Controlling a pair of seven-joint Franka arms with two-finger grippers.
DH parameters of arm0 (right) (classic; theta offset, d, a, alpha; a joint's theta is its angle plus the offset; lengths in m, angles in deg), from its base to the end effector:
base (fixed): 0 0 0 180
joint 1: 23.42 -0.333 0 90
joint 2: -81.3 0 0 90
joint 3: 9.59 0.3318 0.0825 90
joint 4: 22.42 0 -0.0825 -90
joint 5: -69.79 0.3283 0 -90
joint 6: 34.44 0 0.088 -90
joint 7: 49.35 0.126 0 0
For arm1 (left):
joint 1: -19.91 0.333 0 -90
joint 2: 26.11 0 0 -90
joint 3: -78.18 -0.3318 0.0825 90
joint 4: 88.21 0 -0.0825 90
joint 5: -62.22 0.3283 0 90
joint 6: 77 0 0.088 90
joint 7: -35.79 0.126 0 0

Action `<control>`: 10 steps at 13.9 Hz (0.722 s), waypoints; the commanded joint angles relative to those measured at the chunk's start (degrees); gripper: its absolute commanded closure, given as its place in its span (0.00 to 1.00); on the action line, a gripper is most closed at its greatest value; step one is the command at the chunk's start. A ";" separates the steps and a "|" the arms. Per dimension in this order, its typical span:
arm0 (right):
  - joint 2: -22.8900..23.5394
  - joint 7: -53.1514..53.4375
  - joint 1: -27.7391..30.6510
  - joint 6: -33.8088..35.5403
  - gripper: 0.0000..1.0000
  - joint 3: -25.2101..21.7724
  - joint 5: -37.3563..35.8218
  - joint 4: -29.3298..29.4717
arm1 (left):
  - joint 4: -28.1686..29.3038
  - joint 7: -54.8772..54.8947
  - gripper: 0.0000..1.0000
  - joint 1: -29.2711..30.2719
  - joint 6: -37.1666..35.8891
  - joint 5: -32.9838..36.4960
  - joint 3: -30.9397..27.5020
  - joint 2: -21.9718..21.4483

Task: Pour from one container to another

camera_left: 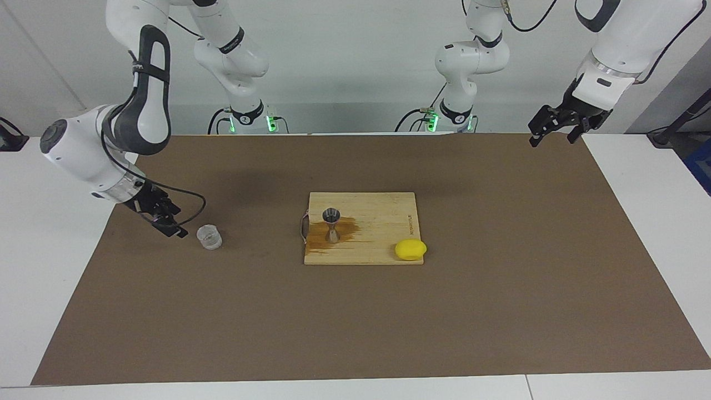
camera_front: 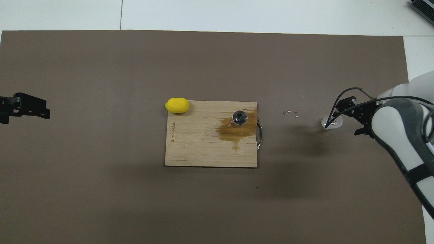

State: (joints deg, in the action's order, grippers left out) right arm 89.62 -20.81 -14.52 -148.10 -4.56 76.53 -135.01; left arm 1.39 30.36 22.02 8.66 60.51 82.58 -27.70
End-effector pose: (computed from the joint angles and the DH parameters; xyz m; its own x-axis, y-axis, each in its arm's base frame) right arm 0.5247 -0.0276 0.4163 0.8044 -0.5701 -0.1671 -0.5831 -0.8115 -0.0381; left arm 0.4807 -0.0238 0.6313 0.9977 0.0526 -0.0435 0.0537 -0.9983 0.0237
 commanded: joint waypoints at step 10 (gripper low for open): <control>-6.30 -12.01 -10.32 14.15 0.00 -0.02 -9.02 17.82 | 1.63 0.33 0.00 0.70 -0.32 -0.57 0.26 -1.57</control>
State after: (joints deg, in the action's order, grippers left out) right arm 81.92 -29.98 -25.82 -138.49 -4.54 68.37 -123.31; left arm 1.39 30.36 22.02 8.66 60.51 82.58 -27.71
